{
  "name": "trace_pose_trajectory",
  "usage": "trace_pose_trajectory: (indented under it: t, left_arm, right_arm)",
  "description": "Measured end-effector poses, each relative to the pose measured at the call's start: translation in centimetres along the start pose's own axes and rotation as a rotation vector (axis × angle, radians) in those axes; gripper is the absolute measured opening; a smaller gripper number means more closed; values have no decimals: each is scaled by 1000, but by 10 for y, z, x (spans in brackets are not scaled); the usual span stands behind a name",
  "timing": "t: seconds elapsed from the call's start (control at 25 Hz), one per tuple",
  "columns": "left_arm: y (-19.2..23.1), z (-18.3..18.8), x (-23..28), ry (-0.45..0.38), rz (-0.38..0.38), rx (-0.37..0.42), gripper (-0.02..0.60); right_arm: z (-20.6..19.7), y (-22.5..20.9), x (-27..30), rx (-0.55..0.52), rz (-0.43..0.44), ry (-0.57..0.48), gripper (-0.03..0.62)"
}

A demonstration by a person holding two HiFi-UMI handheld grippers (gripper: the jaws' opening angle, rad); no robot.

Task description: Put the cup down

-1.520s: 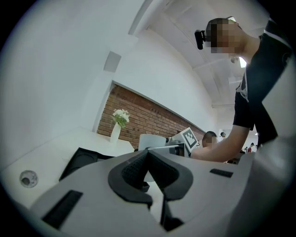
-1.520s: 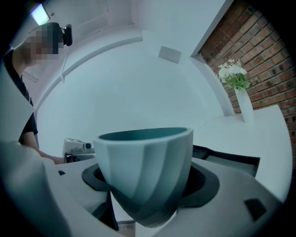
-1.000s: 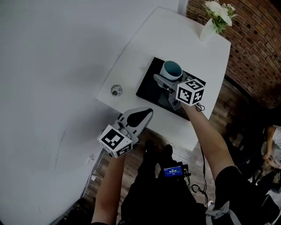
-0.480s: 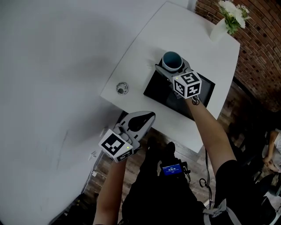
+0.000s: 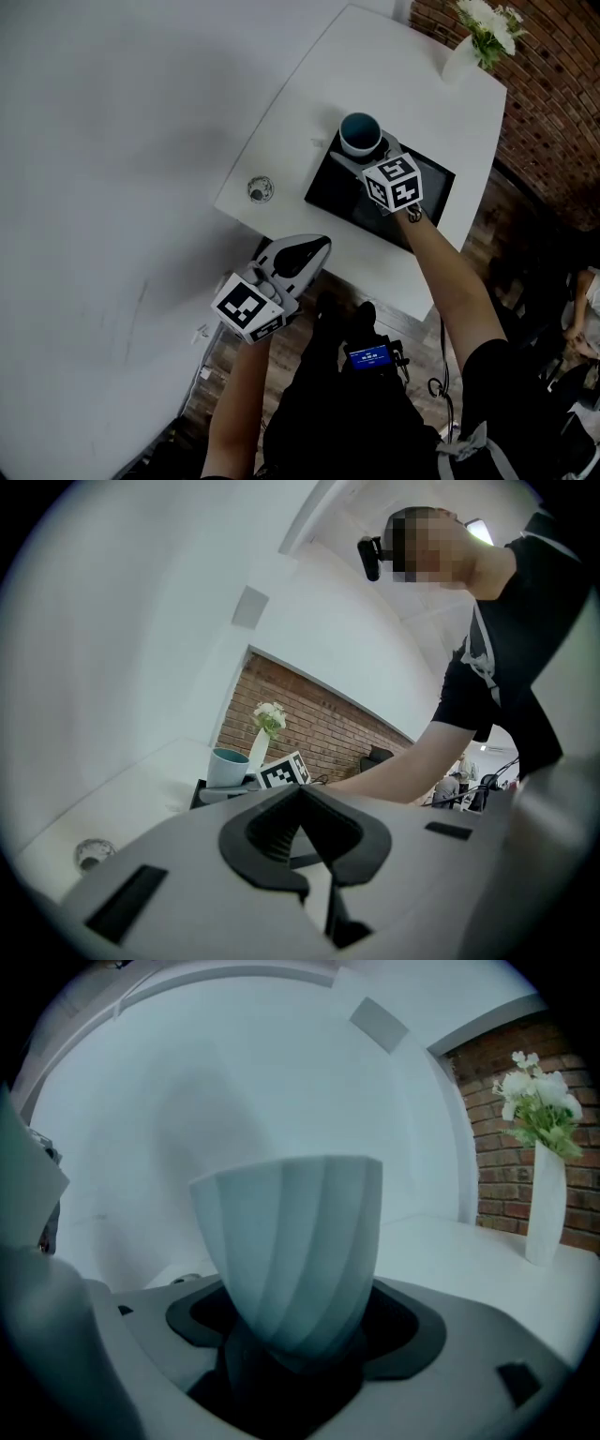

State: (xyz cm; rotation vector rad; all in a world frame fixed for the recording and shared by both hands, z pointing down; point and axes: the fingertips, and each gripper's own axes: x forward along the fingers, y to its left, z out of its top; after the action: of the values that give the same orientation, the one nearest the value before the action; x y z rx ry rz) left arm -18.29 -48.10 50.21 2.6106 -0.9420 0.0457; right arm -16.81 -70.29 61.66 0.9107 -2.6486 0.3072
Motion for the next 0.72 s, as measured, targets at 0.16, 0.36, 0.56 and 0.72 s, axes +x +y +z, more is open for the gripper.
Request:
trace_pose_trajectory:
  t: [0.16, 0.36, 0.56, 0.72]
  left_arm:
    - [-1, 0, -3, -5, 7, -3, 8]
    - [-6, -1, -5, -12, 7, -7, 8]
    - [-15, -2, 1, -16, -1, -12, 8]
    - [-32, -2, 7, -16, -29, 2, 8]
  right_arm:
    - [-14, 2, -20, 0, -11, 37, 397]
    - [-26, 6, -58, 64, -7, 51, 397]
    - [-21, 15, -112, 180, 26, 3, 316]
    - [-5, 31, -161, 251, 55, -79, 164]
